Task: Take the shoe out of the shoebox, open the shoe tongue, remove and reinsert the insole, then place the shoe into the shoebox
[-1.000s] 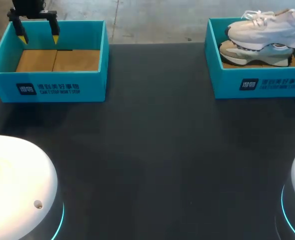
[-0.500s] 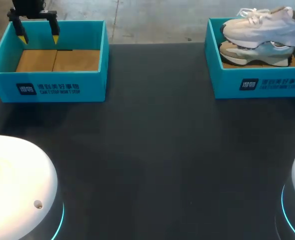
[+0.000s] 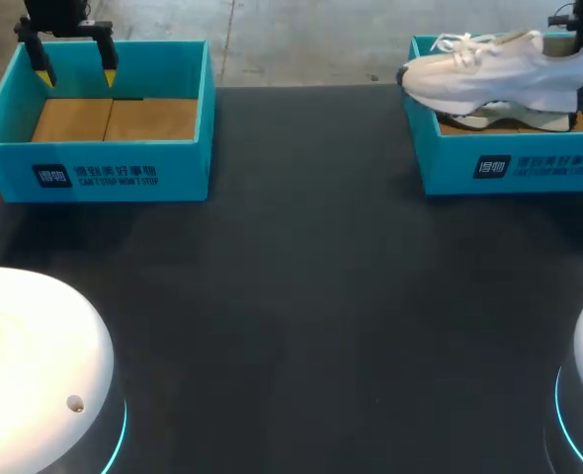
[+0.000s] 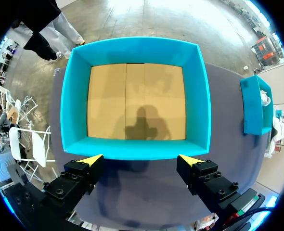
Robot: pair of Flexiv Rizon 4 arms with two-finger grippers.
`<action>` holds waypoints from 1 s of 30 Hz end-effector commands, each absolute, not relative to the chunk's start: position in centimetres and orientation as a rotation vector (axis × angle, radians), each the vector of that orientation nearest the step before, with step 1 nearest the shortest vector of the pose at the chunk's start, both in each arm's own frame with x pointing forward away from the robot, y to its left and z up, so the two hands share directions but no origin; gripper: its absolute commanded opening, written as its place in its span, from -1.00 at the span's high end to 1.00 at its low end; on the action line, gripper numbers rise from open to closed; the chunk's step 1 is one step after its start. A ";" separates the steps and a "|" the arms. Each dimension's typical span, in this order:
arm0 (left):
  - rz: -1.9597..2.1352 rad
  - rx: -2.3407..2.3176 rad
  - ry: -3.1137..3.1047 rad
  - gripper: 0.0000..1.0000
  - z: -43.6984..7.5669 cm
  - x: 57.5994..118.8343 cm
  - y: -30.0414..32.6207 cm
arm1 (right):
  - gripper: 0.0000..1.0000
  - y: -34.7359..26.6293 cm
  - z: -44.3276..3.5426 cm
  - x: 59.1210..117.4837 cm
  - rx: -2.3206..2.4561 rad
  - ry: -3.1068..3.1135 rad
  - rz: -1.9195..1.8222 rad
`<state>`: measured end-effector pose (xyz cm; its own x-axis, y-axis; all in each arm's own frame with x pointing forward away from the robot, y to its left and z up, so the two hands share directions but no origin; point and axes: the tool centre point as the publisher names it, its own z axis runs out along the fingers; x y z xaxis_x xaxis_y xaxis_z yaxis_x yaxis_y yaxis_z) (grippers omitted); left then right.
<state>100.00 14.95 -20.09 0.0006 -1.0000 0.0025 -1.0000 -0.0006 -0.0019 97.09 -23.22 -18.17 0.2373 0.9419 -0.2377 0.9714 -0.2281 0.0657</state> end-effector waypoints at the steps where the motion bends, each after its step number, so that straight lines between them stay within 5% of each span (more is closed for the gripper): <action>1: 0.003 2.222 -2.220 -1.00 -20.1 100.0 15.0 | 1.00 -21.4 -17.9 95.3 2.291 1.793 -0.205; 30: 0.003 2.222 -2.220 -1.00 -20.1 100.0 15.0 | 1.00 -9.4 -17.8 85.6 2.284 1.761 -0.196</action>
<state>100.00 14.95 -20.09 0.0006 -1.0000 0.0025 -1.0000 -0.0007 -0.0019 86.62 -9.80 -17.85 0.2579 0.9309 -0.2587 0.9659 -0.2423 0.0909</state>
